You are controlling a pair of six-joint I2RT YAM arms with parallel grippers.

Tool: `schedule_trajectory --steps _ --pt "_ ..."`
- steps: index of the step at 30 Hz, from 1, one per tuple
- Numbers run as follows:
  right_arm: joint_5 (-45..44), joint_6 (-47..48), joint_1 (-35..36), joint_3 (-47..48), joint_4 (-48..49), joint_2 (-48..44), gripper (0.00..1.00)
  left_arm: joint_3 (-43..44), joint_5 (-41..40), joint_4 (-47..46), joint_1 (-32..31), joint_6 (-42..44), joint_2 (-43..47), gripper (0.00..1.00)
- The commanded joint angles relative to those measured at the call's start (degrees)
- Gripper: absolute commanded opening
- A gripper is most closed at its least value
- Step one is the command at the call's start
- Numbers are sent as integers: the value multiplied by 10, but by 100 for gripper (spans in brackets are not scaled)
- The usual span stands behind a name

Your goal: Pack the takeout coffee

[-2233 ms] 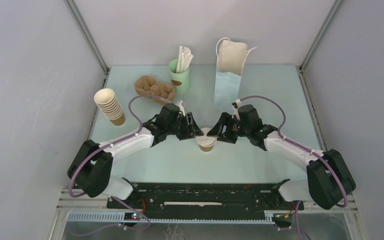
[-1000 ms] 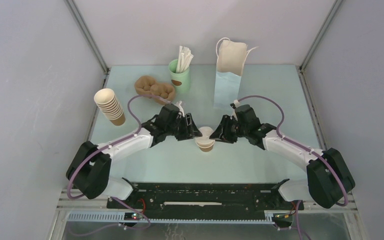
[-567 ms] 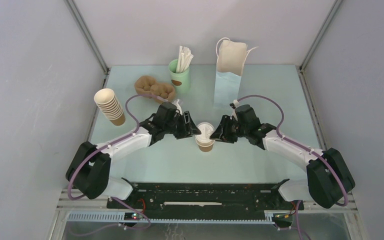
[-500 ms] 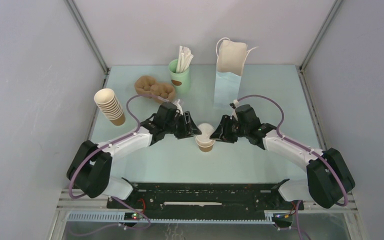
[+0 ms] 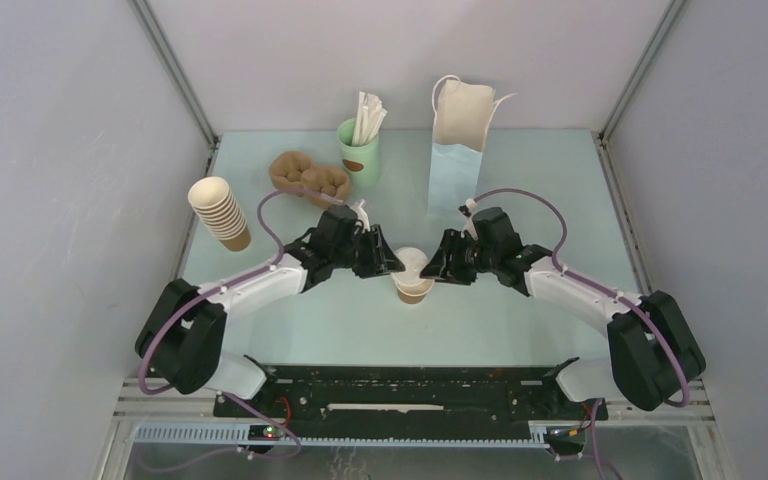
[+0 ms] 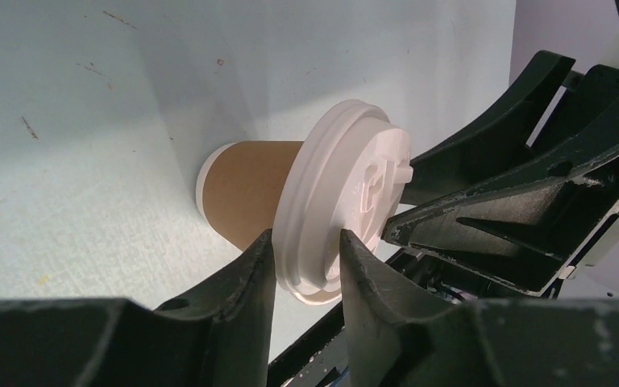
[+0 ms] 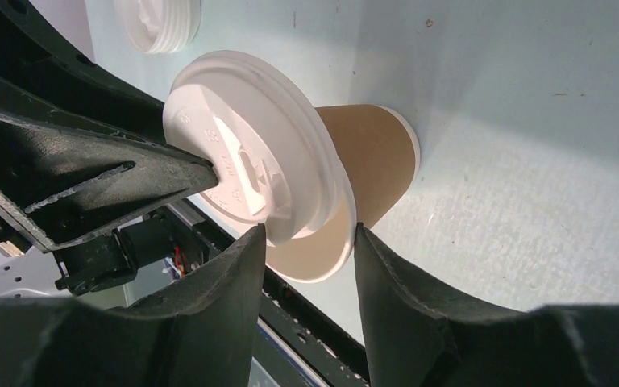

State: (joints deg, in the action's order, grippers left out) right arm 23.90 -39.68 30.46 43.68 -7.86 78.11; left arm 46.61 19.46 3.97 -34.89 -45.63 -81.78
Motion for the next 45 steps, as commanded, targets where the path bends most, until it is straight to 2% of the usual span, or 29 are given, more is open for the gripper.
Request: schedule_trajectory --steps 1,6,10,13,17,22,26,30,45 --pt "5 27 -1 8 12 -20 54 -6 3 -7 -10 4 2 37" --pt "-5 53 -1 23 -13 -33 60 -7 1 -4 -9 5 13 35" --pt "-31 109 6 48 -46 -44 74 -5 1 0 -9 6 14 35" --pt "-92 180 32 80 -89 -52 84 -4 10 -2 -8 4 10 35" --pt "-150 272 81 103 -102 -55 92 -6 26 -8 0 1 7 35" --pt "-174 377 127 110 -75 -39 95 -10 54 -22 14 -8 1 35" --pt "-189 424 138 134 -77 -15 96 -12 68 -30 15 -11 -5 35" --pt "-166 435 140 136 -62 0 97 -13 80 -37 15 -15 -9 35" --pt "-213 434 167 134 -11 35 99 -19 83 -37 17 -17 -5 35"
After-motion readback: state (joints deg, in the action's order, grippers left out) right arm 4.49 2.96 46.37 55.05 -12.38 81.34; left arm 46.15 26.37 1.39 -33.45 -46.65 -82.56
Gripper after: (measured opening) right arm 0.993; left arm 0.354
